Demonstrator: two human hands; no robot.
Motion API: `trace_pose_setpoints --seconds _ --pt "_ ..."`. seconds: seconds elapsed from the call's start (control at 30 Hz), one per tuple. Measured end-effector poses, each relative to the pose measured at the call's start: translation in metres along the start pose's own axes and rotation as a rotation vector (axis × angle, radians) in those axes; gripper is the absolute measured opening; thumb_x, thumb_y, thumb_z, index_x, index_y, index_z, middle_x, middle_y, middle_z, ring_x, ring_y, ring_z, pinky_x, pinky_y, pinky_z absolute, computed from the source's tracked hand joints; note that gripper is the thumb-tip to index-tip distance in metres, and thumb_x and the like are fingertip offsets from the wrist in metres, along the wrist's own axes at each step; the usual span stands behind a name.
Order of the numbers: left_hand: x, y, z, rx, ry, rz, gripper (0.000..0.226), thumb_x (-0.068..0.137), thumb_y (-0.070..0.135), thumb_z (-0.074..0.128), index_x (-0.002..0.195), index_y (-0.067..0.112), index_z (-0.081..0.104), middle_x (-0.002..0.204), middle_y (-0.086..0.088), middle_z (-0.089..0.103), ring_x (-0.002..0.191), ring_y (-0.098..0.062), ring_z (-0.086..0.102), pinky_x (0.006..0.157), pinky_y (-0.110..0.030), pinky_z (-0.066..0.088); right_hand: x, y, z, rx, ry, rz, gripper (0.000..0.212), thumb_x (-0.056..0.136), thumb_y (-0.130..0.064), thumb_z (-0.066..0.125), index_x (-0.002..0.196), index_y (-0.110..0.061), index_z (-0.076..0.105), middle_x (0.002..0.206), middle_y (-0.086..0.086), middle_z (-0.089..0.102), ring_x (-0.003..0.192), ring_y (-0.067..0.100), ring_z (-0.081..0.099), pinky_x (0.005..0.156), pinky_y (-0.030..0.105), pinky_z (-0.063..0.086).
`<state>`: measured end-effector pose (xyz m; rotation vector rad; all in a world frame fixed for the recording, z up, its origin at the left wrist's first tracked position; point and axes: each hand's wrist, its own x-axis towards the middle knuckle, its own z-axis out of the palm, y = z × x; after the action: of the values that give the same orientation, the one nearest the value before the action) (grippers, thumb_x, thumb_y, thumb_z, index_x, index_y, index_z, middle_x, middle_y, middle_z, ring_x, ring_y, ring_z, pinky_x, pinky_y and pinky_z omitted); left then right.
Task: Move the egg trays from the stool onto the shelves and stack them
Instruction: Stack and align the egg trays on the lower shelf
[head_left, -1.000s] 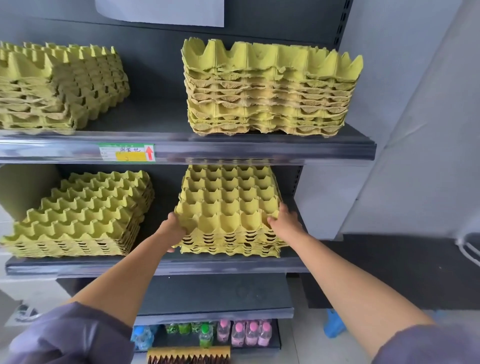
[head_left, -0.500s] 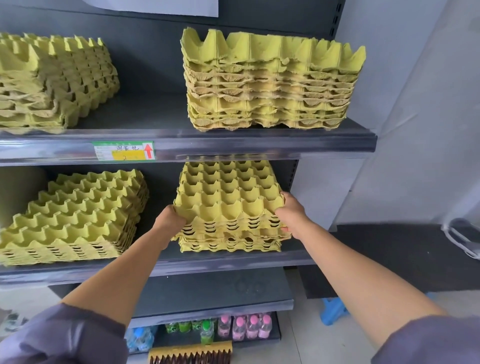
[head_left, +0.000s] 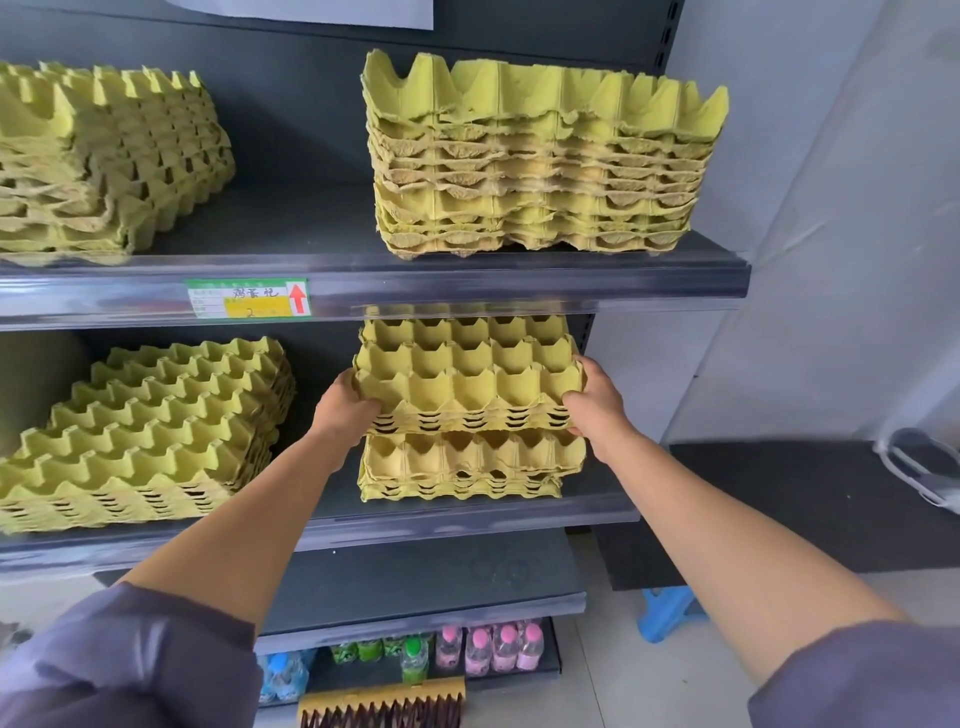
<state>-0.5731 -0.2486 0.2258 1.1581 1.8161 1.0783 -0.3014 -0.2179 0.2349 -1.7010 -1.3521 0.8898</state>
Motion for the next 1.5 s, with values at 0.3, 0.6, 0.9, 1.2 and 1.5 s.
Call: trace_pose_setpoints --seconds 0.3,0.6,0.9,1.2,1.5 --pt "0.009 -0.009 0.006 0.013 -0.021 -0.084 0.055 0.087 0.015 0.060 0.139 0.015 0.040 0.128 -0.010 0.055 0.116 -0.028 0.052 0.099 -0.043 0.046 0.010 0.008 0.014 -0.060 -0.065 0.007 0.055 0.095 -0.008 0.047 0.145 -0.027 0.033 0.128 0.003 0.052 0.088 0.016 0.055 0.084 0.041 0.055" --pt "0.012 -0.026 0.011 -0.190 -0.068 -0.226 0.070 0.088 0.011 0.061 0.146 0.028 0.025 0.137 -0.007 0.046 0.122 -0.029 0.047 0.097 -0.046 0.044 0.017 0.010 0.020 -0.104 -0.094 0.158 0.061 0.091 -0.015 0.052 0.145 -0.031 0.028 0.129 0.004 0.053 0.100 0.022 0.052 0.092 0.042 0.051" --pt "0.007 -0.021 0.016 -0.160 -0.017 -0.055 0.065 0.087 0.007 0.058 0.145 0.020 0.032 0.133 -0.009 0.052 0.117 -0.029 0.053 0.097 -0.046 0.048 0.006 0.008 0.003 0.129 -0.038 0.112 0.058 0.090 -0.007 0.052 0.140 -0.031 0.034 0.132 0.003 0.050 0.110 0.023 0.053 0.091 0.041 0.051" --pt "0.000 -0.012 0.009 -0.167 -0.051 0.001 0.049 0.091 0.000 0.048 0.137 0.014 0.041 0.120 -0.007 0.053 0.103 -0.021 0.051 0.080 -0.033 0.045 -0.011 0.017 -0.032 0.493 -0.203 0.414 0.058 0.075 -0.054 0.072 0.118 -0.025 0.046 0.107 0.011 0.064 0.105 0.029 0.061 0.095 0.051 0.049" --pt "-0.002 0.005 0.009 -0.301 0.002 0.083 0.055 0.091 0.012 0.058 0.140 0.018 0.035 0.135 -0.010 0.048 0.117 -0.026 0.053 0.097 -0.039 0.047 -0.024 0.010 -0.014 0.600 -0.074 0.464 0.027 0.077 -0.015 0.060 0.103 -0.007 0.064 0.106 0.020 0.068 0.097 0.036 0.067 0.088 0.059 0.049"
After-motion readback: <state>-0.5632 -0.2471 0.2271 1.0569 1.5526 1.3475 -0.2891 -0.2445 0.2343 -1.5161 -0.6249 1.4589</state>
